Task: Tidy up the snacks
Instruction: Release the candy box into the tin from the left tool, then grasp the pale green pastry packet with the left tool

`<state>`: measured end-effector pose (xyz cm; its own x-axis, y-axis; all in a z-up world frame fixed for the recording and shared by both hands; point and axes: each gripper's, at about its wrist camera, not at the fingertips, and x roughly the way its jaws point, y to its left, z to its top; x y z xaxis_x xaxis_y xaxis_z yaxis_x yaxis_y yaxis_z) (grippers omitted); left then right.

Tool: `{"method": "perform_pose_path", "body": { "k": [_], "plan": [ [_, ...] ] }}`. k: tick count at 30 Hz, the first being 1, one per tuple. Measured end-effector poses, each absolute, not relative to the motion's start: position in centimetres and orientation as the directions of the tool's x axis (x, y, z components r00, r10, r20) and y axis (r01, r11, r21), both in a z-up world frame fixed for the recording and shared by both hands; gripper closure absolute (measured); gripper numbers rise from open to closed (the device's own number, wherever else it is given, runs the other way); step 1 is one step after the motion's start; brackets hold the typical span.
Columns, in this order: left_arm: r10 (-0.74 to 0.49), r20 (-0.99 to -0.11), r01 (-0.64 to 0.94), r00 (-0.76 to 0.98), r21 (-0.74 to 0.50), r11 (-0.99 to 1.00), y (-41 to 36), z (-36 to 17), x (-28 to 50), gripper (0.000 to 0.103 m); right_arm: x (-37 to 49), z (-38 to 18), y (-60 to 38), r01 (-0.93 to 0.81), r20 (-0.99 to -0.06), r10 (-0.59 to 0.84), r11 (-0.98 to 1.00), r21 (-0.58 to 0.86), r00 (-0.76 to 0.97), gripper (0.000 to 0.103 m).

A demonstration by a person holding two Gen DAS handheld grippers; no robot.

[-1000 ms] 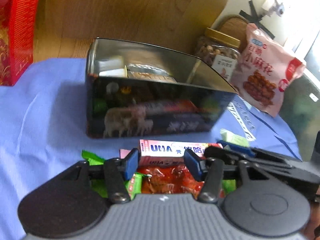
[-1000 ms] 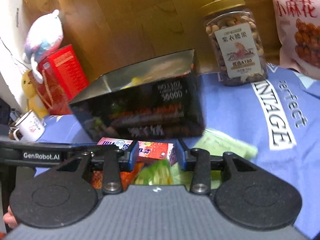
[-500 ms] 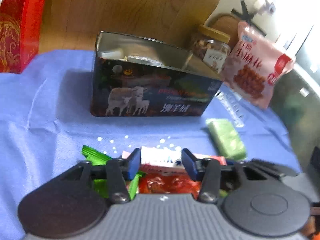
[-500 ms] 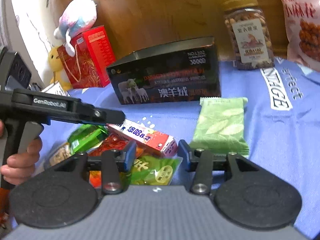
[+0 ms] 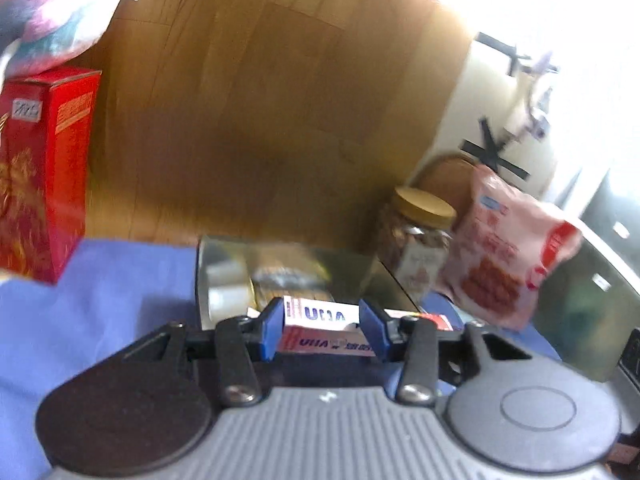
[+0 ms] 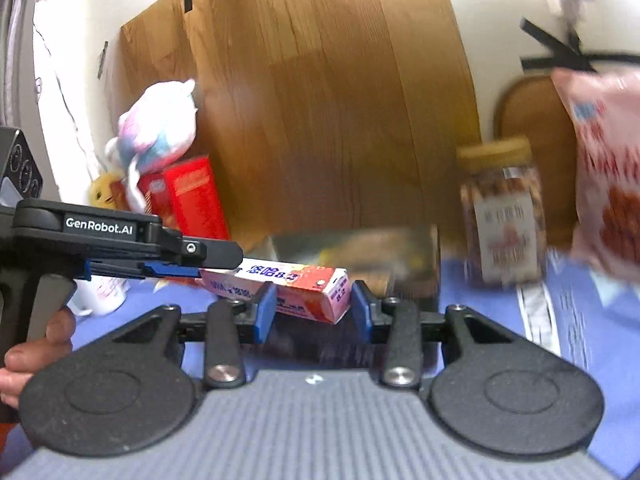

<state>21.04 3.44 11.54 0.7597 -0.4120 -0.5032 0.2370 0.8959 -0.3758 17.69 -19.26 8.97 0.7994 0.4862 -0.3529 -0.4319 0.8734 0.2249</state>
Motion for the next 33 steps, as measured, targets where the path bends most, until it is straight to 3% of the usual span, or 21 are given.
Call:
{"method": "perform_pose_path", "body": {
  "k": [6,8,15,22,25,29,31,33],
  "plan": [
    [-0.395,-0.580,0.189,0.712,-0.383,0.904,3.1,8.6,25.5,0.061,23.2,8.1,-18.1,-0.398,-0.417,0.442,0.897,0.193,0.794,0.052],
    [-0.360,-0.594,0.173,0.719,-0.348,0.921,2.9,7.9,25.5,0.056,23.8,7.4,-17.9,-0.392,-0.443,0.432,0.902,0.183,0.786,0.053],
    [-0.379,-0.509,0.209,0.773,-0.359,0.910,4.6,9.5,21.1,0.054,20.5,8.6,-24.1,-0.284,-0.352,0.389,0.906,0.314,0.851,0.052],
    [-0.543,-0.558,0.314,0.627,-0.457,0.832,2.2,7.7,18.3,0.054,15.9,4.5,-30.4,-0.124,-0.491,0.361,0.884,0.451,0.793,0.049],
    [-0.596,-0.595,0.316,0.539,-0.513,0.798,-0.4,6.1,18.8,0.054,13.9,3.2,-30.9,-0.114,-0.506,0.372,0.876,0.469,0.778,0.047],
    [-0.633,-0.615,0.338,0.471,-0.537,0.773,-4.0,5.0,19.6,0.052,12.0,3.6,-28.2,-0.231,-0.531,0.372,0.921,0.315,0.761,0.045],
    [-0.614,-0.640,0.346,0.462,-0.507,0.789,-5.7,4.4,19.8,0.046,11.8,3.5,-26.1,-0.297,-0.566,0.353,0.935,0.193,0.745,0.044],
    [-0.577,-0.680,0.328,0.453,-0.474,0.817,-7.1,3.2,20.2,0.046,11.8,2.8,-24.8,-0.322,-0.593,0.328,0.939,0.120,0.735,0.042]
  ]
}}
